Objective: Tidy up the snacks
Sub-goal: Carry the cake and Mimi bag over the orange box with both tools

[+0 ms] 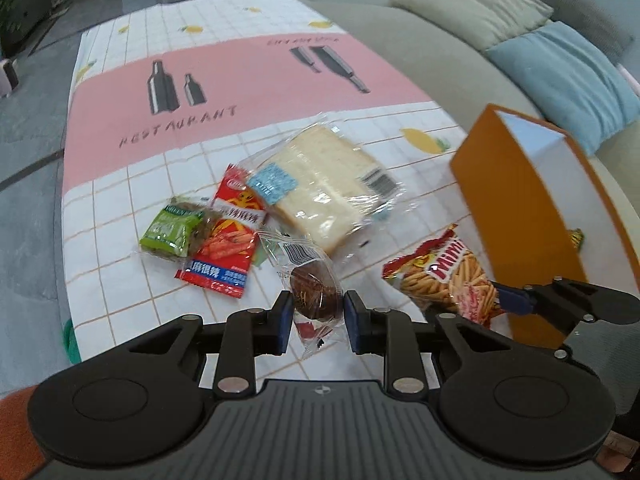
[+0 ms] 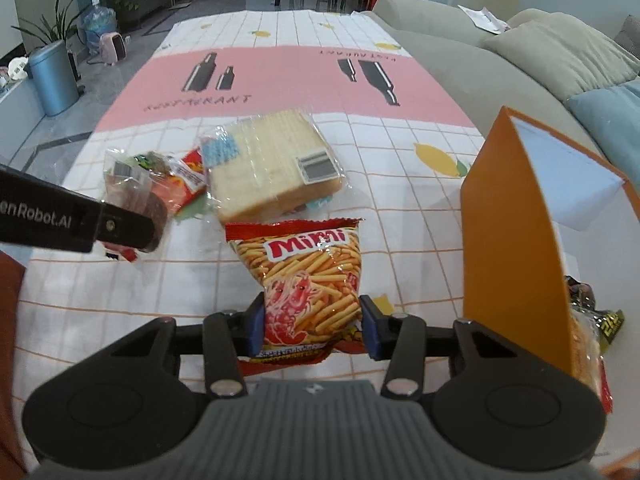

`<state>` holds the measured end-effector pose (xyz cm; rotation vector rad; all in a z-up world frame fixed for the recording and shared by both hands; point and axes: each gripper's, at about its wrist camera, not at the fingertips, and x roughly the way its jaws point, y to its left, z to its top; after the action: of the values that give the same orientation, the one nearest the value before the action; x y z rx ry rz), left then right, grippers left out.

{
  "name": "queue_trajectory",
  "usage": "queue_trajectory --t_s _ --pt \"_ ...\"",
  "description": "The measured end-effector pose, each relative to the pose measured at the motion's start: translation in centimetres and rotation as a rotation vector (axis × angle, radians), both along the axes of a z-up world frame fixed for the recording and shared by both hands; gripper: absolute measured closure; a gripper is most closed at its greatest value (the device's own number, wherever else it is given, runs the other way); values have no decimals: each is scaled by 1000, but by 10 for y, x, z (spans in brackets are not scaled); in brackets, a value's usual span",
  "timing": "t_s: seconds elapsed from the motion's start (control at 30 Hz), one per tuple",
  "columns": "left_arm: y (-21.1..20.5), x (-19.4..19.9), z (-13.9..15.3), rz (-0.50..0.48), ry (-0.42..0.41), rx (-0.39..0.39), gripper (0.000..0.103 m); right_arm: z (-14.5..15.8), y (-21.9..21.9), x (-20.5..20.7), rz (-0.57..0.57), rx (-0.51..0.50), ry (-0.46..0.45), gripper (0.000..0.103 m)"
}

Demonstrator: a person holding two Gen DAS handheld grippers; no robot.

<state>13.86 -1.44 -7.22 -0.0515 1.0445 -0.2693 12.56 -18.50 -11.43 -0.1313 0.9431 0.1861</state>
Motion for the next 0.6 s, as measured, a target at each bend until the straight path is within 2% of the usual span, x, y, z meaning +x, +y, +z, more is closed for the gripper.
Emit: queue_trajectory --t_s 0.3,0.47,0.6 --pt "-41 -16 48 -91 -88 1 73 47 -28 -25 -63 40 -90 58" --pt "-80 -14 71 -177 -121 -8 73 72 -64 -32 -135 69 -157 58" --pt "-111 -10 81 -244 -136 -19 72 81 -101 -31 -213 54 -186 58"
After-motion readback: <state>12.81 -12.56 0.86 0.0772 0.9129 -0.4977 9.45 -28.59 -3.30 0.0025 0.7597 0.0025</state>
